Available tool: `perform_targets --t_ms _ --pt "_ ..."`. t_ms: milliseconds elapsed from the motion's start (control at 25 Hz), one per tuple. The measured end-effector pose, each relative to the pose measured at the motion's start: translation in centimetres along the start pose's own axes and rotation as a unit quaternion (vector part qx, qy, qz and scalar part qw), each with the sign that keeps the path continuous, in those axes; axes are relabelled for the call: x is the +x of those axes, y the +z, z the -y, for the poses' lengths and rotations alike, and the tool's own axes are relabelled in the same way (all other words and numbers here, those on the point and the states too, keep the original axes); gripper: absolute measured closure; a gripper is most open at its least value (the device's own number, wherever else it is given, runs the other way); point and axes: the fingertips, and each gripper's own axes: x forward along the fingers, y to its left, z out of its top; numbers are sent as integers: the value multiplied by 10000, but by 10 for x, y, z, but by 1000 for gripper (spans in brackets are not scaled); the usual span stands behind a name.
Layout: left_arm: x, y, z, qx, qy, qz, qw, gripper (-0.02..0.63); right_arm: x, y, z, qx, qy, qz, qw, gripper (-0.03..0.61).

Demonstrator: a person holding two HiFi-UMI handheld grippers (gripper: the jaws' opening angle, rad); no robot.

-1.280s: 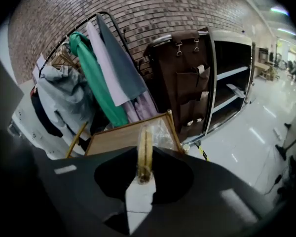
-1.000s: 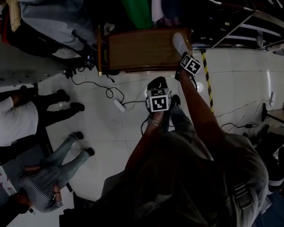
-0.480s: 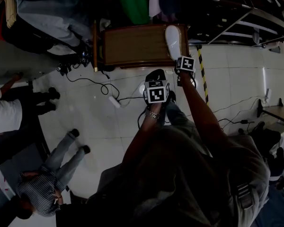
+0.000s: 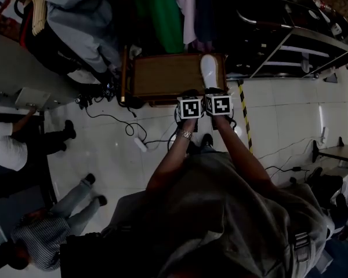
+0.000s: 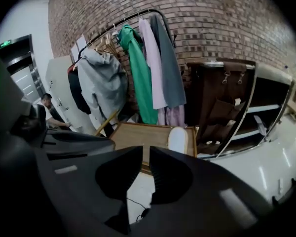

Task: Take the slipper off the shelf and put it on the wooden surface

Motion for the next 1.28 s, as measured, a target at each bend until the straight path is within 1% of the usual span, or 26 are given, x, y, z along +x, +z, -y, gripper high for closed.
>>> perform_targets --t_ms 160,240,440,520,600,800,840,920,1040,1120,1200,1280 --pt "-11 19 11 181 -10 237 9996 606 -18 17 9 -19 -46 245 9997 534" --pt "-14 20 19 226 -84 241 9994 606 -27 20 12 -66 -69 328 9994 534" --pt "-31 13 35 296 -303 292 9987 606 -46 7 3 62 -18 359 9993 534" --pt "-41 4 38 373 -372 315 9981 606 -51 -1 -5 97 -9 393 9992 535" --pt "-49 -13 40 443 -412 238 9979 606 -56 -15 -12 107 -39 385 9992 534" --pt "-55 -63 54 245 -657 -17 9975 607 -76 -56 -16 96 -130 289 9995 535" --pt "-60 -70 59 265 -651 -39 9975 607 -82 -64 -14 114 -110 279 9995 537" --pt "-70 -74 67 291 -589 48 9978 607 -93 -72 -8 151 -101 294 9994 546" --pt "-83 -68 70 274 -431 198 9985 607 -106 -68 -5 64 -106 401 9991 577" --pt "-90 -70 75 272 -326 245 9988 607 -115 -68 -8 -31 -60 496 9987 577" --pt "-98 -83 84 297 -265 211 9990 607 -127 -79 -10 -55 8 537 9985 578" --pt "-104 -99 95 348 -240 141 9990 607 -134 -95 -11 -108 53 461 9989 578"
